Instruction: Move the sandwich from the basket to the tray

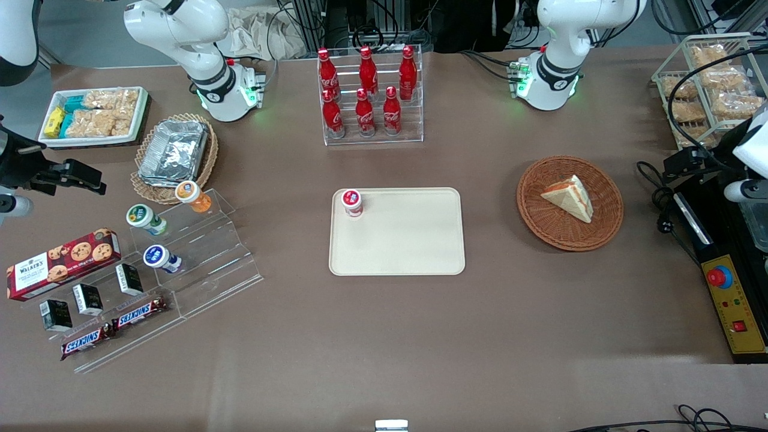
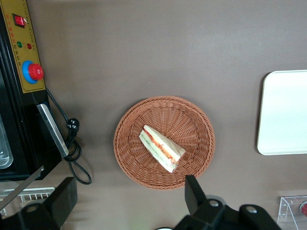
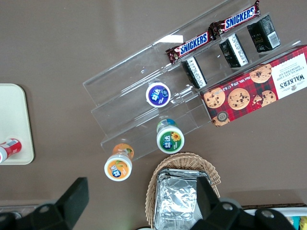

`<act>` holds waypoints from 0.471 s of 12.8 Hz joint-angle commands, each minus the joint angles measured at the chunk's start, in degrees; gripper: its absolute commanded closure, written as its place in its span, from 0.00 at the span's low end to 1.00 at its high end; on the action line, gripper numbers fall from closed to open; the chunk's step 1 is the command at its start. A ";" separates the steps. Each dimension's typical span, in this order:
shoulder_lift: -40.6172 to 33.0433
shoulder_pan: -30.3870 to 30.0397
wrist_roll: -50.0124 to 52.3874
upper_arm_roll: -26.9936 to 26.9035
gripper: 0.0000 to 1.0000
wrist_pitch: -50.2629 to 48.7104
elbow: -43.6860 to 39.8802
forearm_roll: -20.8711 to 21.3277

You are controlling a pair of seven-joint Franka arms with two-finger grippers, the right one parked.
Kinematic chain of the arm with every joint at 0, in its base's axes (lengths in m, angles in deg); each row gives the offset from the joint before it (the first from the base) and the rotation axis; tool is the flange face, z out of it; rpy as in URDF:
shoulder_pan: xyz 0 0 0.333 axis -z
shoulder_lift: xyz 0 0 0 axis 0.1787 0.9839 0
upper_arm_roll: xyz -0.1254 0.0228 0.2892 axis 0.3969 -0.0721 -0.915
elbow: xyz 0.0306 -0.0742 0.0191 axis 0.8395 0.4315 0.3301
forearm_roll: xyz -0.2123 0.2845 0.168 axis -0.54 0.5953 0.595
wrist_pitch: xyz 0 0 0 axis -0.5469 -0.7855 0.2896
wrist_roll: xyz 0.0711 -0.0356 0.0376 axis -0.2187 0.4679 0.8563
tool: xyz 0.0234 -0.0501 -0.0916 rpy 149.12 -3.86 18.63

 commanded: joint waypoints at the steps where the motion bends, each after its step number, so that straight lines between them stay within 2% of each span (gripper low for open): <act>1: -0.64 -0.35 0.52 0.18 0.00 -0.01 0.47 0.63; 3: -2.73 -0.26 4.03 0.44 0.00 -0.10 3.36 0.63; 6: -9.93 -0.17 8.42 1.67 0.00 2.70 13.71 0.63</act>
